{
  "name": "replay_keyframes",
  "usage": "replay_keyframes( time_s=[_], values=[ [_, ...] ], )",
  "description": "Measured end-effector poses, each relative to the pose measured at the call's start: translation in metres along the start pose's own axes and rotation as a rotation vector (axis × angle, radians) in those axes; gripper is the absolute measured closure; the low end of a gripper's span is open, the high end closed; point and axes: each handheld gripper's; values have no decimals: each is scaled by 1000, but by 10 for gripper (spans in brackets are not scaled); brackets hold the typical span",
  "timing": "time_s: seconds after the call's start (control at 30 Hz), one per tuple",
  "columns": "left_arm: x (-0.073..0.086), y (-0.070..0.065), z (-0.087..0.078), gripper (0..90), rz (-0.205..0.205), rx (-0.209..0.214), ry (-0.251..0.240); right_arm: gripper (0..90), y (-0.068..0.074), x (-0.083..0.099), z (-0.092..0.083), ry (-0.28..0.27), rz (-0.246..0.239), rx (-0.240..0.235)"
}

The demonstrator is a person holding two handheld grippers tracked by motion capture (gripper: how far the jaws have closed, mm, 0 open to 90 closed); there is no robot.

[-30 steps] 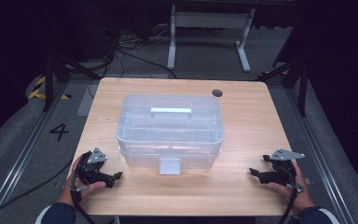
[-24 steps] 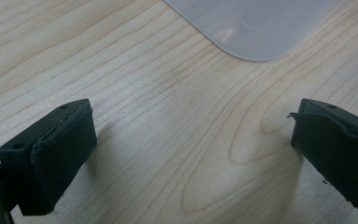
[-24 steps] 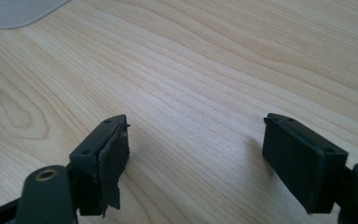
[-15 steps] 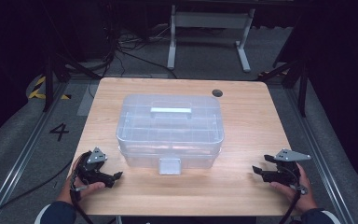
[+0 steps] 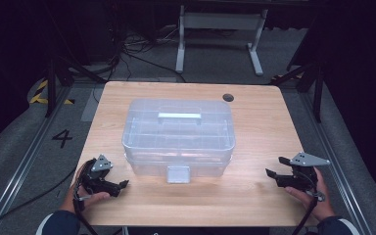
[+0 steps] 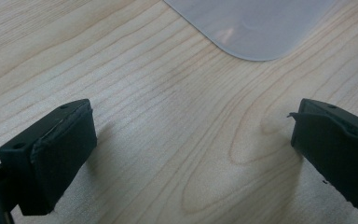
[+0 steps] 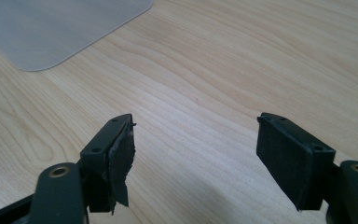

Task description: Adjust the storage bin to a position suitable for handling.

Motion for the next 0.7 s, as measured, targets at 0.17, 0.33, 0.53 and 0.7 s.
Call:
replay_keyframes(
  time_s=[0.17, 0.33, 0.53, 0.7],
  values=[
    [0, 0, 0, 5, 0, 0, 0, 286, 0, -10, 1, -14, -22, 3],
    [0, 0, 0, 4, 0, 0, 0, 296, 1, -19, 1, -32, -29, 0],
    [0, 0, 0, 5, 0, 0, -1, 305, 0, -33, 3, -50, -43, -8],
    [0, 0, 0, 4, 0, 0, 0, 311, 1, -45, 5, -65, -60, -11]
  ],
)
Point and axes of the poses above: each handheld gripper's, and its own axes: z roughly forward along the jaws, x roughly out of its underside, y roughly to its left, and after that the axes turned 13 degrees about -y, right-handed
